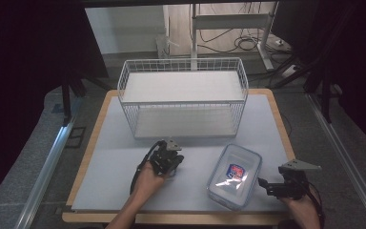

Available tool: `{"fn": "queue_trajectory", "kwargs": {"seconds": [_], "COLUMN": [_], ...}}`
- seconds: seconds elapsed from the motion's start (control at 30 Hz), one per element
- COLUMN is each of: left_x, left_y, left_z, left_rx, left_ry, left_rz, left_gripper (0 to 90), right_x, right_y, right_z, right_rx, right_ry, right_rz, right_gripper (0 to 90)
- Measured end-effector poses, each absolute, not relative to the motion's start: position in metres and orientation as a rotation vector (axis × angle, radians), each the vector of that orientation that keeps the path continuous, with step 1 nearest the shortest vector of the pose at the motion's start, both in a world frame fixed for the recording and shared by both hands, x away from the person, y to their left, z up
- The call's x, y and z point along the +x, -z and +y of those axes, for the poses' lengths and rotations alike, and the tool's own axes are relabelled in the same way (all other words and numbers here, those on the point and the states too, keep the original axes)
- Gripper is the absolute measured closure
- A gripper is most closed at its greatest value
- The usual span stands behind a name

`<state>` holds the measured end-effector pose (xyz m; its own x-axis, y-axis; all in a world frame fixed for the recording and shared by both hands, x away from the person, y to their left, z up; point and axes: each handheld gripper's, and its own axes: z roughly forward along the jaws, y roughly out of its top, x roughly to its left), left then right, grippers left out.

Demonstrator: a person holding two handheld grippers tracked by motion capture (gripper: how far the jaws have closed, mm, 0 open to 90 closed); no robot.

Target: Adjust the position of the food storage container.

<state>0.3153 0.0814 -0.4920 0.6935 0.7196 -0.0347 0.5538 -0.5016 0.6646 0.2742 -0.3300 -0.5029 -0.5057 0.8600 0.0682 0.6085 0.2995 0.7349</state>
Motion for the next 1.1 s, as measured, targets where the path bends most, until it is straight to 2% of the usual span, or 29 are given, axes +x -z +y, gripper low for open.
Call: {"fn": "queue_trajectory", "kwargs": {"seconds": [0.4,0.43,0.5,0.53,0.57,0.7,0.8,0.83,0.87,0.97,1.1], "left_x": [0.308,0.303,0.302,0.298,0.298,0.297,0.294,0.294,0.29,0.279,0.262], "left_y": [0.505,0.506,0.505,0.507,0.506,0.507,0.506,0.506,0.506,0.505,0.503], "left_z": [0.129,0.137,0.14,0.147,0.151,0.159,0.161,0.161,0.161,0.159,0.156], "left_rx": [2.274,2.253,2.262,2.251,2.234,2.241,2.223,2.223,2.196,2.134,2.091], "left_ry": [-0.381,-0.377,-0.384,-0.387,-0.373,-0.42,-0.434,-0.434,-0.423,-0.379,-0.376], "left_rz": [1.109,1.119,1.128,1.147,1.15,1.186,1.195,1.195,1.175,1.13,1.077], "left_gripper": [90.0,90.0,90.0,90.0,90.0,90.0,89.9,89.9,89.7,86.2,84.3], "right_x": [0.273,0.271,0.27,0.268,0.267,0.265,0.264,0.264,0.263,0.263,0.261], "right_y": [0.498,0.496,0.495,0.494,0.494,0.493,0.493,0.493,0.492,0.491,0.491], "right_z": [-0.334,-0.331,-0.329,-0.325,-0.323,-0.317,-0.313,-0.313,-0.313,-0.311,-0.307], "right_rx": [1.317,1.285,1.271,1.248,1.247,1.232,1.199,1.199,1.188,1.177,1.145], "right_ry": [-1.072,-1.054,-1.044,-1.022,-1.023,-1.044,-1.046,-1.046,-1.081,-1.096,-1.117], "right_rz": [2.266,2.275,2.282,2.315,2.33,2.419,2.47,2.47,2.5,2.53,2.582], "right_gripper": [2.1,6.8,9.1,18.7,23.8,53.4,69.3,69.3,77.8,86.5,89.9]}}
